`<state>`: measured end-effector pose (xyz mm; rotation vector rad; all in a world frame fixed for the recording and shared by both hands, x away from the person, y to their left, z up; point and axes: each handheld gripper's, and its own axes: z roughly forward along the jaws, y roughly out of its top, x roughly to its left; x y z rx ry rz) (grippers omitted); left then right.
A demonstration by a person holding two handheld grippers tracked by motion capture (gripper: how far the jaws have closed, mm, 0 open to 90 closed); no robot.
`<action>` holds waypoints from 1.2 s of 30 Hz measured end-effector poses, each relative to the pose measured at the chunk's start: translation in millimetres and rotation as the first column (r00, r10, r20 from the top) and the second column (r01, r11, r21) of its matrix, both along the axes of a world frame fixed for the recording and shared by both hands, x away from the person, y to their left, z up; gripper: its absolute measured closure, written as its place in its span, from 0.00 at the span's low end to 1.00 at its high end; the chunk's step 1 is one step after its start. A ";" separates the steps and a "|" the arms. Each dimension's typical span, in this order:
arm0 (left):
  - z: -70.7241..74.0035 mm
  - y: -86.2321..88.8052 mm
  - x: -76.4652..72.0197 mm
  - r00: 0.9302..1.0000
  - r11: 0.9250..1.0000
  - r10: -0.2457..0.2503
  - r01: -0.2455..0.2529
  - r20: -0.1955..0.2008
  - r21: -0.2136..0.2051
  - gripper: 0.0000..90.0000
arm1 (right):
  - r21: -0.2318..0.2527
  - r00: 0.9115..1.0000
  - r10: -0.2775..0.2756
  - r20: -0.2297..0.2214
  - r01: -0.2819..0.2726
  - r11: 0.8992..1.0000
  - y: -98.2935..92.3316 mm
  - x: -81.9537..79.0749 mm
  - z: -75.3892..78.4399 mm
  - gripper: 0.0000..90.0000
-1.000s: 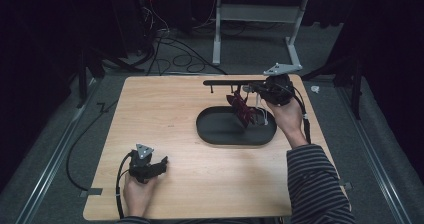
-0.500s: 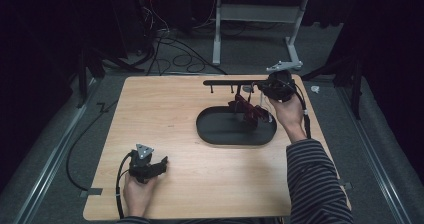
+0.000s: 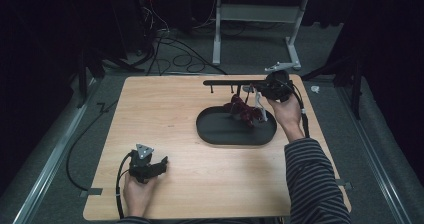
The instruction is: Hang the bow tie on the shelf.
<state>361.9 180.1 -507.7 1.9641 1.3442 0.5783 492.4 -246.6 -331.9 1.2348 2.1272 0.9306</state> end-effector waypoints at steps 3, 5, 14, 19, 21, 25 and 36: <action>0.0 0.0 0.0 1.000 1.000 0.000 0.000 0.000 0.001 0.30 | 0.015 1.000 0.003 -0.002 -0.003 1.000 -1.1 -2.2 1.8 0.85; 0.0 0.0 0.0 1.000 1.000 0.000 0.000 0.000 0.001 0.30 | 0.017 1.000 0.005 0.000 -0.005 1.000 -1.8 -3.9 2.7 0.84; 0.0 0.2 0.0 1.000 1.000 -0.002 0.002 0.000 0.000 0.30 | 0.059 1.000 0.000 0.015 -0.001 0.998 -11.1 -20.4 1.8 0.77; 0.1 0.4 0.0 1.000 1.000 -0.003 0.003 -0.002 0.001 0.31 | 0.090 1.000 -0.008 0.021 0.006 0.996 -21.6 -29.1 0.5 0.74; 0.1 0.4 0.0 1.000 1.000 -0.003 0.003 -0.002 0.001 0.31 | 0.097 1.000 -0.010 0.022 0.008 0.995 -23.7 -31.0 0.0 0.73; 0.1 0.3 -0.1 1.000 1.000 -0.002 0.002 -0.001 0.002 0.31 | 0.114 1.000 -0.015 0.022 0.013 0.993 -31.5 -37.9 -3.4 0.72; 0.0 0.1 -0.1 1.000 1.000 -0.001 0.001 0.001 0.002 0.31 | 0.156 0.999 -0.041 0.030 0.036 0.987 -49.3 -56.2 -13.8 0.67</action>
